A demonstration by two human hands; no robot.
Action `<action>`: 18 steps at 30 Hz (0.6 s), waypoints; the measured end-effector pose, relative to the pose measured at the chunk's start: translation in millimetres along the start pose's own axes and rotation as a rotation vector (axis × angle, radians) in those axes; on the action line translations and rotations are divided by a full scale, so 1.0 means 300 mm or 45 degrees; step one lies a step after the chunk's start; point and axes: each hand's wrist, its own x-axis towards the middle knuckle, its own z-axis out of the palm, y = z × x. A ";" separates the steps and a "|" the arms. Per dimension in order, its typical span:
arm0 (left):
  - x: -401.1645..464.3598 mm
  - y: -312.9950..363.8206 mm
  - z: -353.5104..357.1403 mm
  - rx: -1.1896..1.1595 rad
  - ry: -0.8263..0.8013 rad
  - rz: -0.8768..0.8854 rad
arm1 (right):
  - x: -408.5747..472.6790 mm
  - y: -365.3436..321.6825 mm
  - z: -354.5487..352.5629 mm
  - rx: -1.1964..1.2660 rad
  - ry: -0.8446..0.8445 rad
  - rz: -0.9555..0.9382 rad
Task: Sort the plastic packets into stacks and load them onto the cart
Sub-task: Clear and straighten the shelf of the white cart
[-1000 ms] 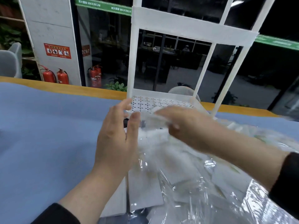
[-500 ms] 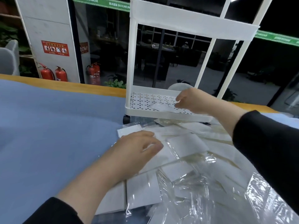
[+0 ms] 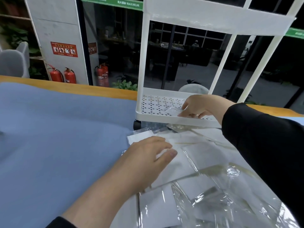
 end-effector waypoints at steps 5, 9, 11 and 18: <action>0.004 -0.007 -0.001 0.022 0.026 0.024 | 0.010 0.008 -0.014 -0.069 -0.036 0.134; 0.008 -0.025 0.004 -0.010 0.091 0.026 | -0.015 -0.001 -0.007 -0.103 0.048 0.113; 0.016 -0.033 0.008 -0.041 0.177 0.024 | -0.062 -0.009 -0.030 -0.035 0.280 -0.011; 0.025 -0.041 0.001 -0.174 0.548 0.058 | -0.407 0.046 -0.128 0.523 0.703 -0.475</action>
